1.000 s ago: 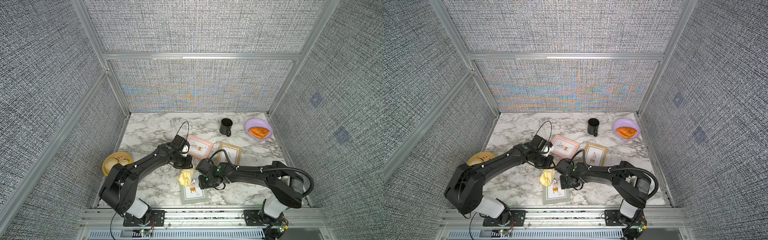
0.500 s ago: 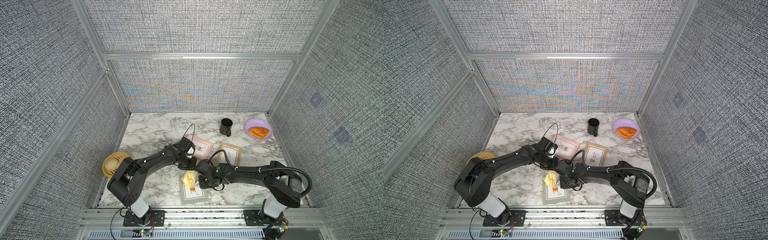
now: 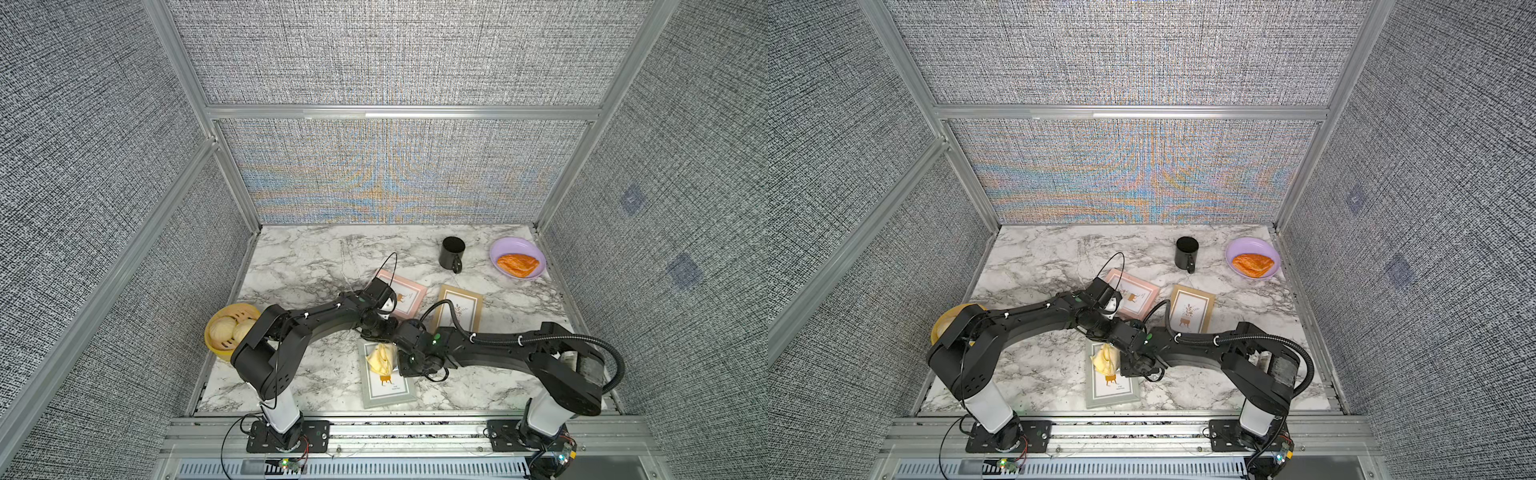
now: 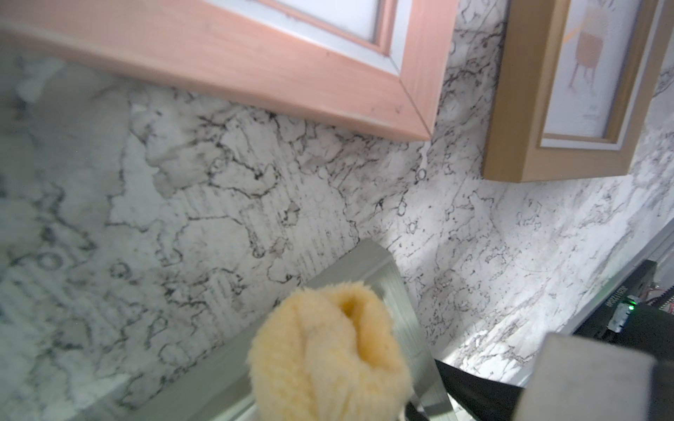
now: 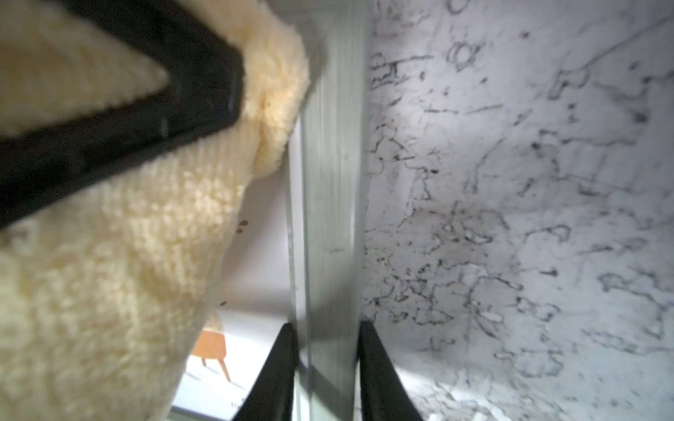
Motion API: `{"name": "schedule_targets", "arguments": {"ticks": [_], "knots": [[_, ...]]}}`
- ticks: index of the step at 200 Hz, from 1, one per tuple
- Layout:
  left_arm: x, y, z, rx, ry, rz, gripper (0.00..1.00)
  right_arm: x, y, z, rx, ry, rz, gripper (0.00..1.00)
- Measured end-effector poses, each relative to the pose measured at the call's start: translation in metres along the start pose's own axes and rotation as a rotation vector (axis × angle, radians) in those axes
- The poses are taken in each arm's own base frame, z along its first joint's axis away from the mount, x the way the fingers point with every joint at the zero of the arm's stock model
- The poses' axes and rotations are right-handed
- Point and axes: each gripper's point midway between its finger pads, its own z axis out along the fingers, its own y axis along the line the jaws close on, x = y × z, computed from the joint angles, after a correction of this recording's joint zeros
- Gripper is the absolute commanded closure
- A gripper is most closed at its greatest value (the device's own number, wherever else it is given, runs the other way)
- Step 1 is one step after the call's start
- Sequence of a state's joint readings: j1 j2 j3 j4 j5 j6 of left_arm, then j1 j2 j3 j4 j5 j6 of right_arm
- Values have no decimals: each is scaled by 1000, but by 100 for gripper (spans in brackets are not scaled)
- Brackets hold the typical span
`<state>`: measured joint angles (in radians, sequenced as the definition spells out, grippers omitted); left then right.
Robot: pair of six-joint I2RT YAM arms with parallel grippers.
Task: Wipe the picture frame with a cloth
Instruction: Wipe the dirt from the picture frame.
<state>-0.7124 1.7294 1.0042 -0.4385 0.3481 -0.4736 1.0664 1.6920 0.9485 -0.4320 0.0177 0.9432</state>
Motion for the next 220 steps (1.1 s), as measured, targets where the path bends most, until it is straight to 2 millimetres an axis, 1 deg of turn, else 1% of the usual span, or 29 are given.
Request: {"name": "schedule_targets", "arguments": {"ticks": [21,76,99,125,146,165,189,205,220], "knots": [[1,4,0,-21,-4,14,100,-2,0,0,2,-8,12,84],[9,23,-11,-113,-27,12,100,-3,-4,-1,15,-17,28,86],[8,24,-11,-122,-31,8,100,-4,-5,-2,24,-19,31,86],[6,16,-5,-106,-19,3,100,-5,-6,-2,34,-18,27,86],[-2,-6,7,-50,-28,32,100,-6,-6,-1,41,-13,24,86],[-4,-20,15,-21,-26,37,100,-6,-6,-2,45,-10,20,86],[-6,-26,20,-17,-23,26,100,-7,-9,-2,60,-7,41,86],[-9,-25,18,-26,-34,25,100,-7,-11,-2,66,-3,47,87],[-10,-20,14,-50,-44,24,100,-7,-14,-1,70,1,53,88]]}}
